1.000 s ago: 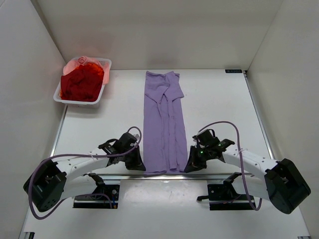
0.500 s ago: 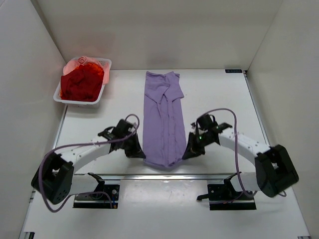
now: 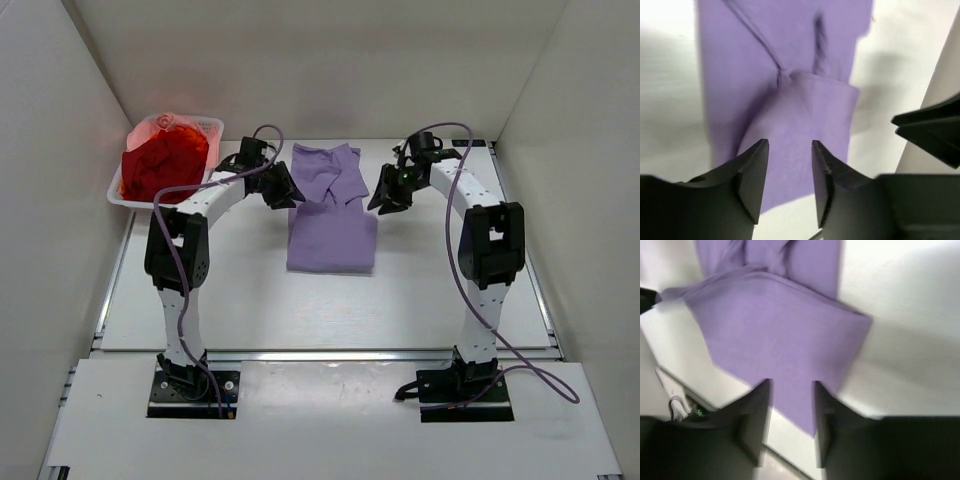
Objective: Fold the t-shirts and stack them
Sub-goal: Fold the folded rectangular tshirt in 1/3 of the way, then grab one side of the 2/3 rectangular tshirt with both arms
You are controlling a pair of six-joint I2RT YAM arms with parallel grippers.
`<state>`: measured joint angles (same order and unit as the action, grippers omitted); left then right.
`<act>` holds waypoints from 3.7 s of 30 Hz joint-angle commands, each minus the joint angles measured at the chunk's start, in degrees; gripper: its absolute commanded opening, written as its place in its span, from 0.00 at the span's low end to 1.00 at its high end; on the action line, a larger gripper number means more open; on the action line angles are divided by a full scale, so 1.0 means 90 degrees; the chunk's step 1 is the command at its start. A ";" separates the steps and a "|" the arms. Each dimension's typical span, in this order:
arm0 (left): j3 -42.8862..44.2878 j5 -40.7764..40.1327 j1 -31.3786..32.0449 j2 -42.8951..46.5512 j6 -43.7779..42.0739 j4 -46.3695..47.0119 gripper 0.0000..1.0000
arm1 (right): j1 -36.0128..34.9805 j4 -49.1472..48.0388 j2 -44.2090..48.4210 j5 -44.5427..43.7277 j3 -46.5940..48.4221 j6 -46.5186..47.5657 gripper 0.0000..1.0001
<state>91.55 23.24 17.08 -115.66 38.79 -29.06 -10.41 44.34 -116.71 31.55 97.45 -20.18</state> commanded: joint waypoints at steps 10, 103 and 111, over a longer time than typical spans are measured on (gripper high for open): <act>-0.1909 0.0045 -0.0356 0.1024 0.0475 0.1059 0.68 | 0.0307 -0.1096 0.1179 -0.0235 -0.1840 0.0260 0.56; -0.3302 -0.0697 -0.0063 0.1511 -0.0394 0.1353 0.78 | -0.0015 -0.2289 0.1158 -0.0577 -0.2434 -0.0129 0.55; -0.5416 -0.0689 0.0455 0.2500 0.1274 0.2603 0.75 | -0.0229 -0.2942 0.1698 0.0068 -0.4254 -0.0843 0.59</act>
<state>46.76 17.04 20.10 -93.67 43.55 -11.33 -11.31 23.92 -101.62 29.08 61.45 -24.12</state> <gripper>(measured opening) 0.759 0.590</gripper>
